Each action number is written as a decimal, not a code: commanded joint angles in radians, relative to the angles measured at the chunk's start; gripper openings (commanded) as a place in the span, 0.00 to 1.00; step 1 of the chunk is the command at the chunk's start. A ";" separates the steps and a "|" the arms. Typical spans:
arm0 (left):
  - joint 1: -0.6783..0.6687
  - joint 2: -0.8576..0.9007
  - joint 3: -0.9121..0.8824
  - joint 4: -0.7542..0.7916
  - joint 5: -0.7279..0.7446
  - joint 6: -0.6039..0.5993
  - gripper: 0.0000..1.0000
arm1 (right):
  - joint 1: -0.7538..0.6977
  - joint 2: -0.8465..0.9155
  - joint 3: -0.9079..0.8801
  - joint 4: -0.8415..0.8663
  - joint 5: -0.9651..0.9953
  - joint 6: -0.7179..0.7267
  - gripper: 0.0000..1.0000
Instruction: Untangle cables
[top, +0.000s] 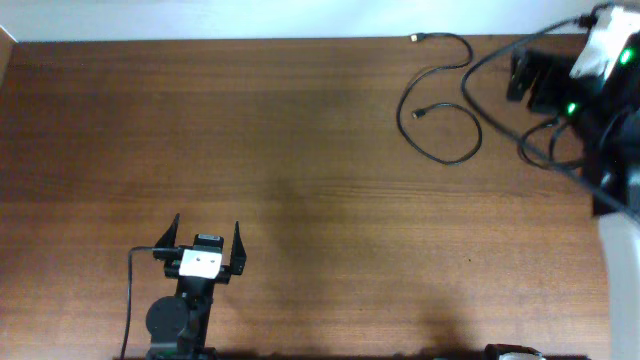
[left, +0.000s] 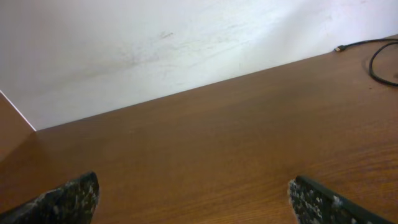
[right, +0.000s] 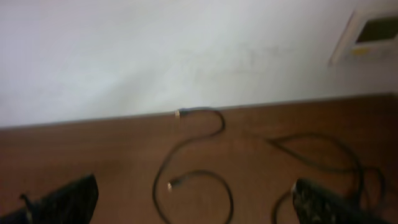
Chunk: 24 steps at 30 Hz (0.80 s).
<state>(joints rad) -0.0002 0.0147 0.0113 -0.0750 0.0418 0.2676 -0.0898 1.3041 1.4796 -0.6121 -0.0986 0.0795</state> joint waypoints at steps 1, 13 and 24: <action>0.004 -0.010 -0.002 -0.008 -0.012 -0.013 0.99 | 0.005 -0.124 -0.247 0.158 -0.055 0.008 0.99; 0.004 -0.010 -0.002 -0.008 -0.012 -0.013 0.99 | 0.005 -0.408 -0.798 0.584 -0.105 0.008 0.99; 0.004 -0.010 -0.002 -0.008 -0.012 -0.013 0.99 | 0.005 -0.709 -1.051 0.592 -0.104 0.008 0.99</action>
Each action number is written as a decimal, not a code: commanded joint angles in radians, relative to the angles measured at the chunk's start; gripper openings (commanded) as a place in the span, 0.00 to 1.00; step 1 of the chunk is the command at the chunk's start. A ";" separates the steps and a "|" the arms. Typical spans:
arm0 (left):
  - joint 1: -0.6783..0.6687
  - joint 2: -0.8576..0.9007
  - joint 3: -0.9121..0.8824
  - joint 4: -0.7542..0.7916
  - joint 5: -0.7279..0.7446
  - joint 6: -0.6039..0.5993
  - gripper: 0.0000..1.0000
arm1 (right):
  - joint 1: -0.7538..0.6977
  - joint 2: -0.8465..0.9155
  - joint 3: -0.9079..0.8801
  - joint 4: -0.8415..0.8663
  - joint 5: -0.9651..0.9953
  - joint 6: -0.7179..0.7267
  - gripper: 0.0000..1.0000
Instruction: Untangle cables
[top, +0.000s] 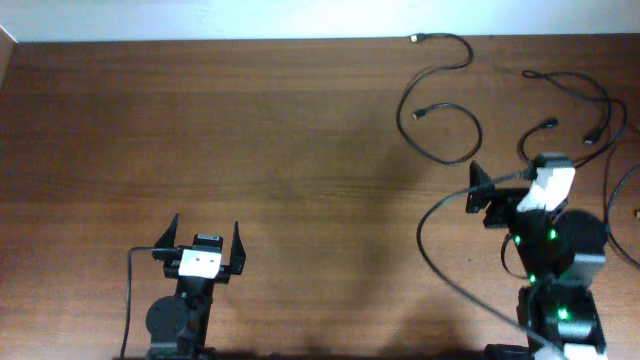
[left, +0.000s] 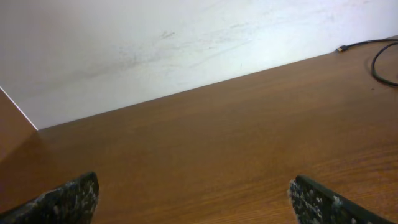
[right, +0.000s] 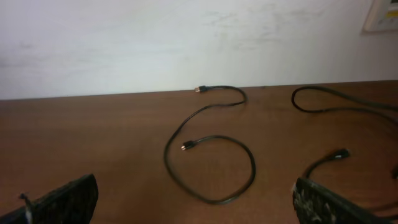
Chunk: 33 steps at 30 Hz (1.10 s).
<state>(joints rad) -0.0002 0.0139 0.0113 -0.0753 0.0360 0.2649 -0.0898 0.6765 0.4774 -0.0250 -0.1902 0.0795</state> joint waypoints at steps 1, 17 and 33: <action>0.004 -0.009 -0.002 -0.008 -0.006 -0.010 0.99 | 0.005 -0.116 -0.067 0.005 -0.012 0.008 0.99; 0.004 -0.009 -0.002 -0.008 -0.007 -0.010 0.99 | 0.004 -0.533 -0.459 0.331 -0.009 0.062 0.99; 0.004 -0.009 -0.002 -0.008 -0.006 -0.010 0.99 | 0.005 -0.652 -0.472 -0.040 0.018 0.067 0.99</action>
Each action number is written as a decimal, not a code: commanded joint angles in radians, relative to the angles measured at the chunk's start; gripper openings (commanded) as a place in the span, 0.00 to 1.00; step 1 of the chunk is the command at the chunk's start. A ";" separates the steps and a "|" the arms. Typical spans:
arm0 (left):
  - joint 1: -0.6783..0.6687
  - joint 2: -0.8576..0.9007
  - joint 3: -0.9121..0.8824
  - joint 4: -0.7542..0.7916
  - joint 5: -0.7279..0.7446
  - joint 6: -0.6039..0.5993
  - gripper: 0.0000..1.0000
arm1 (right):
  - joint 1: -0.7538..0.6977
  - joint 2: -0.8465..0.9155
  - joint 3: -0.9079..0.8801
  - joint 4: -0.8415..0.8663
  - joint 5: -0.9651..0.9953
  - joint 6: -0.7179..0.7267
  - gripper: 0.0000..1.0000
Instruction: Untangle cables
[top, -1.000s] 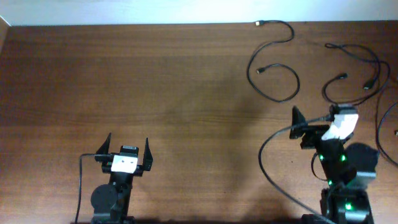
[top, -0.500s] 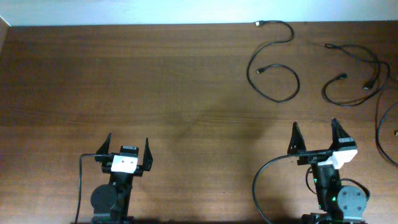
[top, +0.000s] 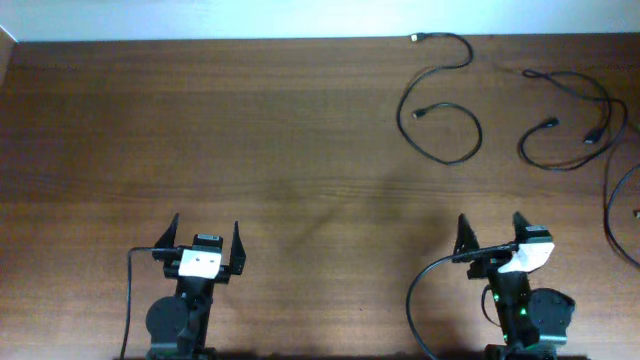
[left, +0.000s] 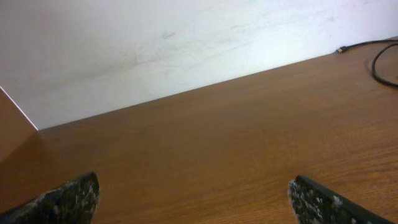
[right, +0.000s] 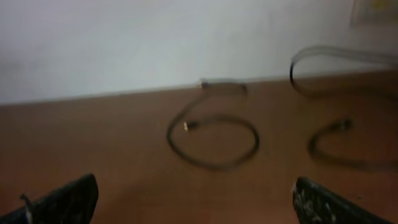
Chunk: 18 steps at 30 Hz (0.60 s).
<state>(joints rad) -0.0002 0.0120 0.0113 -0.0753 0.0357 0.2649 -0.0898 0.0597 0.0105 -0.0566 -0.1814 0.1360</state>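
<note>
Three separate black cables lie at the table's far right. One cable (top: 440, 120) curls in an S with a loop, also in the right wrist view (right: 214, 134). A second cable (top: 570, 125) loops beside it. A third cable (top: 610, 205) runs along the right edge. My left gripper (top: 205, 238) stands open at the near left, nothing between its fingers (left: 65, 199). My right gripper (top: 490, 232) stands open at the near right, far short of the cables, its fingers (right: 323, 202) empty.
The brown wooden table (top: 250, 130) ends at a white wall (left: 155, 43) along its far edge. Each arm's own black lead (top: 130, 300) trails off the front edge beside its base.
My right arm has drawn back from mid-table toward the near edge and now sits low by its base, still open and empty. The cables and left arm have not moved.
My right arm was first at the far right corner over the cables there. Then it stood mid-table at the right with the cables lying apart beyond it. Now it rests at the near right edge. The left gripper stayed open and still throughout.
</note>
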 joint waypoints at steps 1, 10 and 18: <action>0.004 -0.007 -0.002 -0.008 -0.006 -0.010 0.99 | 0.005 -0.039 -0.005 -0.008 0.009 0.010 0.99; 0.004 -0.007 -0.002 -0.008 -0.006 -0.010 0.99 | 0.076 -0.056 -0.005 -0.008 0.005 -0.211 0.99; 0.004 -0.007 -0.002 -0.008 -0.006 -0.011 0.99 | 0.083 -0.056 -0.005 -0.008 -0.006 -0.200 0.99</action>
